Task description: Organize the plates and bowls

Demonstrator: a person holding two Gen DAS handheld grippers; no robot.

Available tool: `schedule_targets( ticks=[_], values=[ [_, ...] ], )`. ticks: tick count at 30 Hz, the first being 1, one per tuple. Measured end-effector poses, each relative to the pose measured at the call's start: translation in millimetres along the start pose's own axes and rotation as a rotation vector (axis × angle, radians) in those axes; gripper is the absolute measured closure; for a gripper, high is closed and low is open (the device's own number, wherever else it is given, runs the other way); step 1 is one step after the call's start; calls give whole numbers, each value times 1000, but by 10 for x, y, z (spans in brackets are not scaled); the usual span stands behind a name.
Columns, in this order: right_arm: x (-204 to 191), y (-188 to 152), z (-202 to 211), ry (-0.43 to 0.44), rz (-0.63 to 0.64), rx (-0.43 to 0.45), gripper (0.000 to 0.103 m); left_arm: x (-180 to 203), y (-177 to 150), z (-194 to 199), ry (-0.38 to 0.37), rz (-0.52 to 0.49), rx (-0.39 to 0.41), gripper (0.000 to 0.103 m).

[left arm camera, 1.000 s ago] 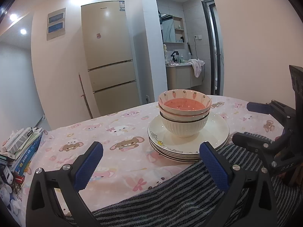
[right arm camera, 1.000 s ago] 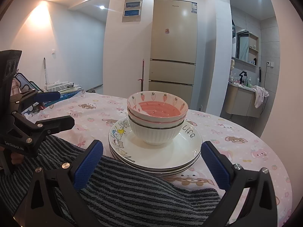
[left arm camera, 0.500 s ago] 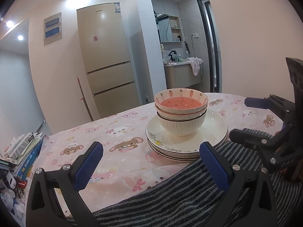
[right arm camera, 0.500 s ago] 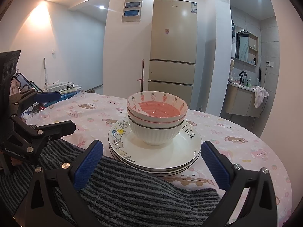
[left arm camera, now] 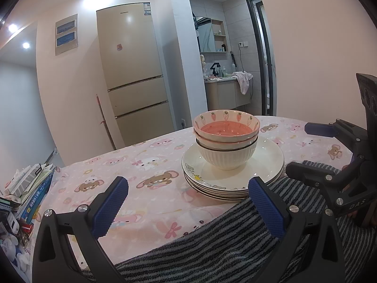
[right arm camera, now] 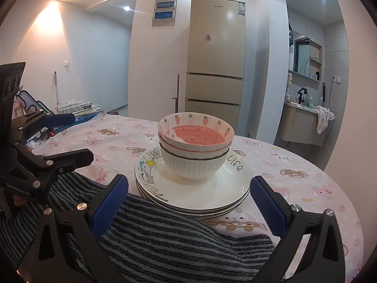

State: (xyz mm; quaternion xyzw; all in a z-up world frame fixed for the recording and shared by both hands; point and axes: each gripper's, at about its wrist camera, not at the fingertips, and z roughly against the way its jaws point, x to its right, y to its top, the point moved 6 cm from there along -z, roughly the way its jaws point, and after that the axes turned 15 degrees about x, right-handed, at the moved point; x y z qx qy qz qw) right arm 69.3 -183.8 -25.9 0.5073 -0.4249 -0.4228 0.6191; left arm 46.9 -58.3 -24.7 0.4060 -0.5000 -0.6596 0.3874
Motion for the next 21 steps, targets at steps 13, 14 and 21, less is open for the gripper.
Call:
schedule_targets(
  ticks=[13, 14, 21],
  values=[
    [-10, -5, -15, 1, 3, -6, 0, -28, -31, -23, 0, 1, -5, 0],
    [-10, -7, -20, 2, 3, -8, 0, -25, -31, -22, 0, 0, -5, 0],
    [-9, 4, -17, 1, -3, -11, 0, -26, -51, -38, 2, -3, -2, 0]
  ],
)
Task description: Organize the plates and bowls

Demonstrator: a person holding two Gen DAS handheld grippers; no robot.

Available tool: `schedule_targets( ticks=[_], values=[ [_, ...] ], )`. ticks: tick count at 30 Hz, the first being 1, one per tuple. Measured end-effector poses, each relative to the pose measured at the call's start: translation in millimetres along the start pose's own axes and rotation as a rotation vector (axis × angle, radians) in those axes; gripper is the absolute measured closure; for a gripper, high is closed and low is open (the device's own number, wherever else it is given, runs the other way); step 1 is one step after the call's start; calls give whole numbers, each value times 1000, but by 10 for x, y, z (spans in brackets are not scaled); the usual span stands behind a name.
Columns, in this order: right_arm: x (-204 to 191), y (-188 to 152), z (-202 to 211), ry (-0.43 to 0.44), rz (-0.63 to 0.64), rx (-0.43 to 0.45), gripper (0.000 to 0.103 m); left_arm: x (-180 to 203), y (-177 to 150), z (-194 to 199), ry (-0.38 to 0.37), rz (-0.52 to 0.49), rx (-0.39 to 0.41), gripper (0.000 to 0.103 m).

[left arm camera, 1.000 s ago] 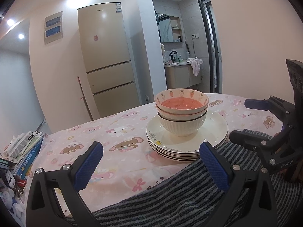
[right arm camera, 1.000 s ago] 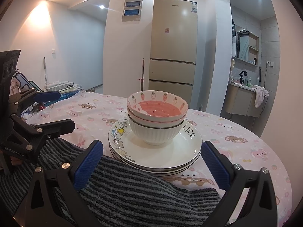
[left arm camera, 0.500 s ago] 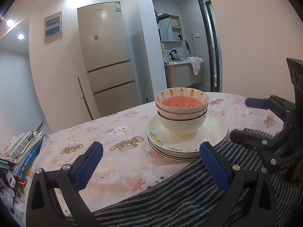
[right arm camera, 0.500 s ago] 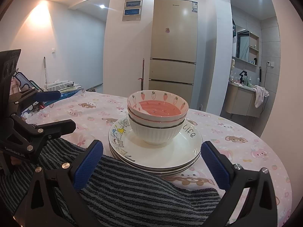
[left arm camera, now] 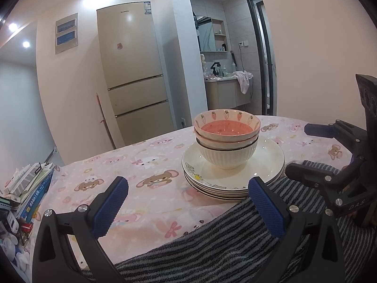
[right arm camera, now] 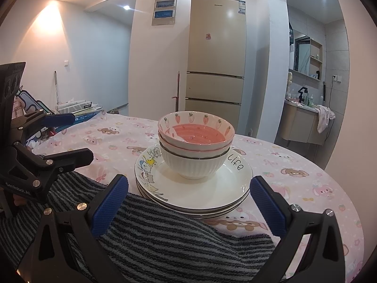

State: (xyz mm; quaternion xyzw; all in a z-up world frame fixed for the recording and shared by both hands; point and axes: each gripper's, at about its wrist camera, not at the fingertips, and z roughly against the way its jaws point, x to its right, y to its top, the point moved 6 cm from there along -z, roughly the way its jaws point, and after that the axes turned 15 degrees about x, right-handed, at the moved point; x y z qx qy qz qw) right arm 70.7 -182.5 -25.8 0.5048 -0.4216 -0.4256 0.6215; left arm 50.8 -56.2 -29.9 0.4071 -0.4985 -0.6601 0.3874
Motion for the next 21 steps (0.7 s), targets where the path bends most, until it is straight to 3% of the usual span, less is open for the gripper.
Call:
schedule_targets(
  ticks=[21],
  values=[
    [-17, -8, -10, -2, 3, -15, 0, 70, -28, 17, -1, -22, -10, 0]
  ],
)
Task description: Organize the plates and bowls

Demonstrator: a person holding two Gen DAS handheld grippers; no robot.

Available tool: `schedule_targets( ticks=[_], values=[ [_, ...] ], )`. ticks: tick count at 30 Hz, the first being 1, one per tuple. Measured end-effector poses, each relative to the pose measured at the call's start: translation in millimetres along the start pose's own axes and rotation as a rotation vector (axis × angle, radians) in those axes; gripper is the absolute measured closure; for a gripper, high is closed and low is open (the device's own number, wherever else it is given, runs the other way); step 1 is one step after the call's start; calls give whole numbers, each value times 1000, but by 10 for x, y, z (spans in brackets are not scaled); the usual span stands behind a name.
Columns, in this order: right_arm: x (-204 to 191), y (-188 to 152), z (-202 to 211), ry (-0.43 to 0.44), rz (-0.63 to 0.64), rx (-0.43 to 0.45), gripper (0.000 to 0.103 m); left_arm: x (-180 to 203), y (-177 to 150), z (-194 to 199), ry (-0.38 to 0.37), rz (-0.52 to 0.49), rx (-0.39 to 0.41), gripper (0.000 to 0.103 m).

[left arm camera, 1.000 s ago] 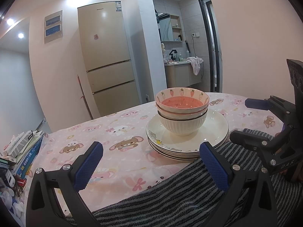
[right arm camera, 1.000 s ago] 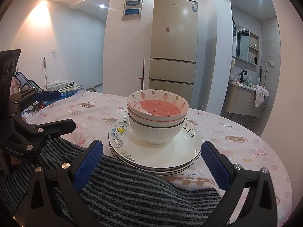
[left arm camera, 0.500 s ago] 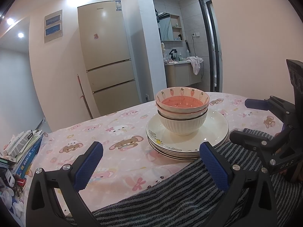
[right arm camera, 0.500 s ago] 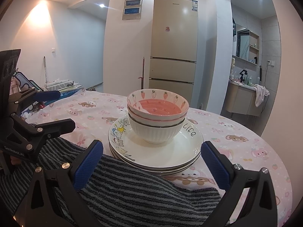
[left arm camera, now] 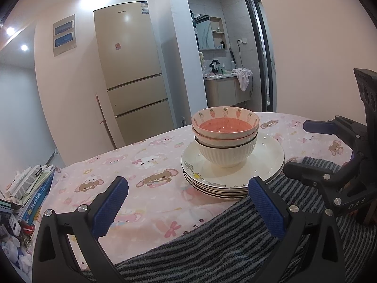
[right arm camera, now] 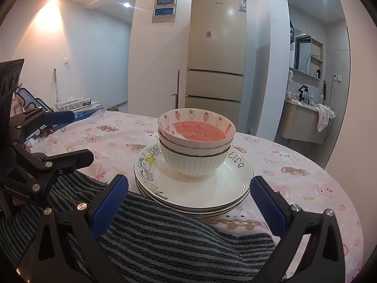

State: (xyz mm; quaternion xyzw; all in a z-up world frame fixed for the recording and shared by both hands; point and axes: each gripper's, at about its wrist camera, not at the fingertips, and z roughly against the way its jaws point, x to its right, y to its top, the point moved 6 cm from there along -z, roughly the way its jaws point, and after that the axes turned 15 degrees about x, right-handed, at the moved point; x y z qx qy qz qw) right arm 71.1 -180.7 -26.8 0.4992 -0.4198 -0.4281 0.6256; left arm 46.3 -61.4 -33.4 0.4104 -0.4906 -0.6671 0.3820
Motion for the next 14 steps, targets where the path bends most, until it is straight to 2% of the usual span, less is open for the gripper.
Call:
schedule_targets(
  ticks=[14],
  values=[
    [-9, 0, -1, 2, 3, 0, 0, 22, 13, 7, 8, -11, -4, 0]
  ],
)
